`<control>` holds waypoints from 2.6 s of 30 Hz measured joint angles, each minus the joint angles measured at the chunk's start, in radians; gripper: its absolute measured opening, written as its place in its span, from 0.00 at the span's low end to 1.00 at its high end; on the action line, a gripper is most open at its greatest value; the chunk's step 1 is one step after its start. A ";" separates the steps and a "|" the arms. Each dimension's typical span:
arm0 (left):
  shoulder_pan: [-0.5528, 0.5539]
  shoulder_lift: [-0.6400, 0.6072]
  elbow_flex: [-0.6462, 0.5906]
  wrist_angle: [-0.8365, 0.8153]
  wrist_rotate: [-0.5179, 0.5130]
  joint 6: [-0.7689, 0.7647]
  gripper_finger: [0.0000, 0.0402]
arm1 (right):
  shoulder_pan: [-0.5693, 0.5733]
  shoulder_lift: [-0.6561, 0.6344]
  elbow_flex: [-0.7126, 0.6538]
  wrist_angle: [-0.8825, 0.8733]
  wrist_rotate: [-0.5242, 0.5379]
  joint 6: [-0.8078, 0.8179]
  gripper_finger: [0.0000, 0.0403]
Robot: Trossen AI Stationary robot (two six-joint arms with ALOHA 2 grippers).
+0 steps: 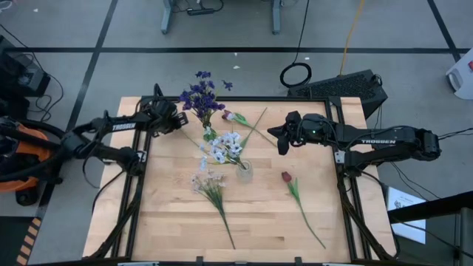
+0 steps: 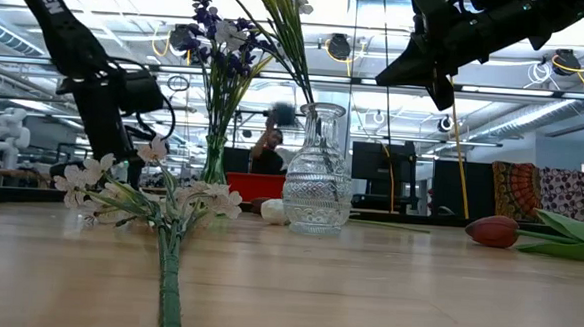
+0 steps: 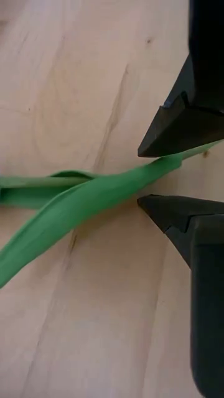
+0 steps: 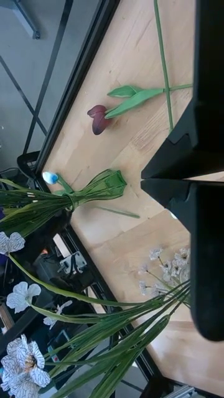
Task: Sort flowers into vase by color
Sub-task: Put the left white flower into the transparent vase
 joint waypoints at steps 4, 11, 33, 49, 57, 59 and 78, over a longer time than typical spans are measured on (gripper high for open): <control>0.010 0.041 0.004 0.003 0.026 0.009 0.30 | 0.000 0.000 0.000 0.000 0.000 0.000 0.00; 0.011 0.020 -0.003 -0.001 0.063 0.036 0.17 | 0.000 0.000 0.000 0.000 0.000 0.000 0.00; -0.071 -0.578 0.098 -0.344 0.072 0.214 0.00 | 0.010 0.000 0.000 -0.027 -0.001 0.023 0.00; -0.217 -0.761 0.561 -0.551 -0.058 0.513 0.00 | 0.009 0.000 0.000 -0.021 0.138 0.078 0.00; -0.294 -0.764 0.632 -0.486 0.096 0.559 0.00 | 0.009 0.000 0.000 -0.105 0.210 0.241 0.00; -0.319 -0.767 0.633 -0.462 0.143 0.559 0.00 | 0.009 0.000 0.000 -0.146 0.212 0.300 0.00; -0.797 -0.646 0.632 -0.246 -0.003 0.506 0.00 | 0.079 0.114 0.000 -0.300 0.209 0.497 0.00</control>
